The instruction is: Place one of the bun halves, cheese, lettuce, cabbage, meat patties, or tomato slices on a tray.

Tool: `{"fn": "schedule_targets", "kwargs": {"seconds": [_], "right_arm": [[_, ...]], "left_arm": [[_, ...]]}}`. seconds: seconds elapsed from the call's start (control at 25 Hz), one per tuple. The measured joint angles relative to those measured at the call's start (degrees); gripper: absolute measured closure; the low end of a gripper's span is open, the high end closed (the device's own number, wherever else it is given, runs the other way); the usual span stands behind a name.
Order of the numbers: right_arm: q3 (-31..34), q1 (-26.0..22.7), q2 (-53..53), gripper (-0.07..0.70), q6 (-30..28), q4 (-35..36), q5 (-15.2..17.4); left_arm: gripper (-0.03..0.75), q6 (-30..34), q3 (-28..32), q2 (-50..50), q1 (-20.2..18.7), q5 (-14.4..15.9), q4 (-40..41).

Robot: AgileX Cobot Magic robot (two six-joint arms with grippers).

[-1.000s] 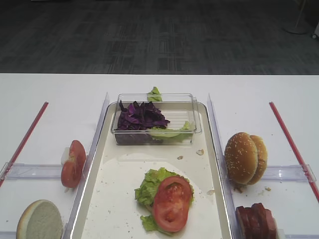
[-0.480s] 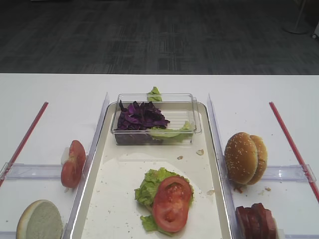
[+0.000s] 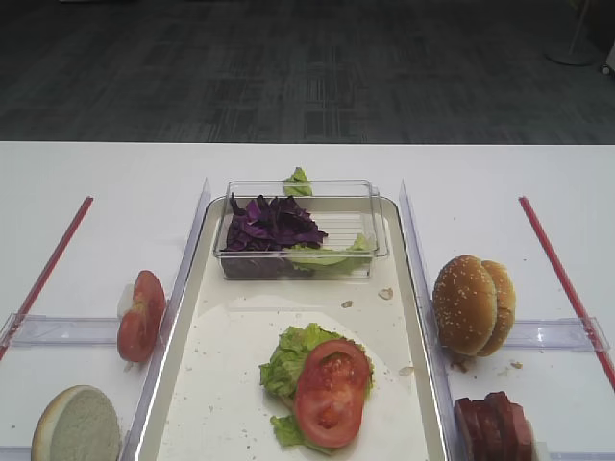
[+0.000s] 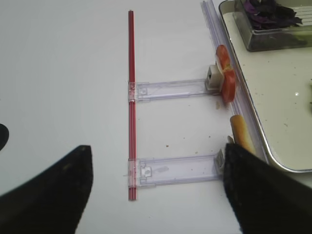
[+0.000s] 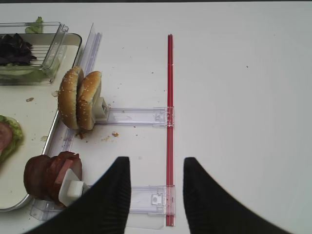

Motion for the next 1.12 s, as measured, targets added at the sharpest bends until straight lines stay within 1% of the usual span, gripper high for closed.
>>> {"fn": "schedule_targets", "kwargs": {"seconds": [1.12], "right_arm": [[0.0,0.0,0.0,0.33,0.0,0.0,0.0]], "left_arm": [[0.204,0.0,0.0,0.0,0.0,0.0,0.0]]}}
